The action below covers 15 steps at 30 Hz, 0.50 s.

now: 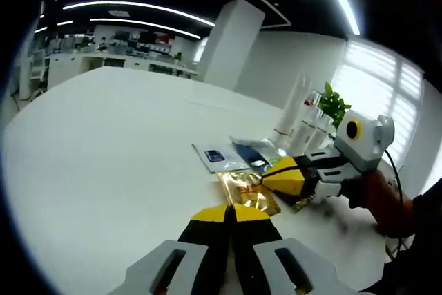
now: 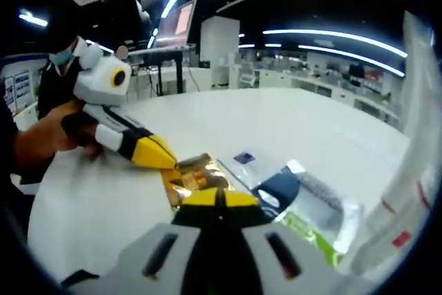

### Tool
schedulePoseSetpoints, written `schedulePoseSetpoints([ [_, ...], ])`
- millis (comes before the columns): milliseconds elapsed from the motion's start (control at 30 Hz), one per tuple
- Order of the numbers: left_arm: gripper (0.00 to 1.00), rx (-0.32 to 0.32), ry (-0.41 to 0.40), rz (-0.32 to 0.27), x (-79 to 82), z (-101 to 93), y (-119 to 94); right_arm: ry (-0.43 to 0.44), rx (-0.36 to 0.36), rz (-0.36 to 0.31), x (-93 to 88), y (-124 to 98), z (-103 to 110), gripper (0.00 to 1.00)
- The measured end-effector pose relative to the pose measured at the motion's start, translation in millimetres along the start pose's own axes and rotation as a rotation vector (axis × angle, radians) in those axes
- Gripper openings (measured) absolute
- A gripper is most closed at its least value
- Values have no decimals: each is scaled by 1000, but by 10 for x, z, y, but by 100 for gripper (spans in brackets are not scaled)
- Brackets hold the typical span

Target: Arrange the skincare products in the storage area until every visible bottle or jar stands upright without overlapping.

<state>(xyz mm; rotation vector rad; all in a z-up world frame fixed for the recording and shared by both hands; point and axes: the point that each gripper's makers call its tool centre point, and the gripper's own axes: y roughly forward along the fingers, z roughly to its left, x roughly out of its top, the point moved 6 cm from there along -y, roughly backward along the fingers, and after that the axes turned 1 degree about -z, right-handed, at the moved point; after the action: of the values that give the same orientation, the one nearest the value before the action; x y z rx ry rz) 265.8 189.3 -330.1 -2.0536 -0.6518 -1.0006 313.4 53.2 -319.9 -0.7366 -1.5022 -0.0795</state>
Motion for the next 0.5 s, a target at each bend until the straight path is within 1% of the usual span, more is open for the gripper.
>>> schedulePoseSetpoints([
  [133,0,-4,-11,-3,-19,-53,7,-47,-15,14,-19,2,4,1],
  [333,0,-2,-15,-5,-21,-57,4,-120,-28,22,-21,4,24,1],
  [400,0,0,-15,-7,-20,-56,5,-165,-35,26,-14,7,33,1],
  [500,0,5,-17,-11,-17,-49,5,-209,-41,33,-12,18,50,1],
])
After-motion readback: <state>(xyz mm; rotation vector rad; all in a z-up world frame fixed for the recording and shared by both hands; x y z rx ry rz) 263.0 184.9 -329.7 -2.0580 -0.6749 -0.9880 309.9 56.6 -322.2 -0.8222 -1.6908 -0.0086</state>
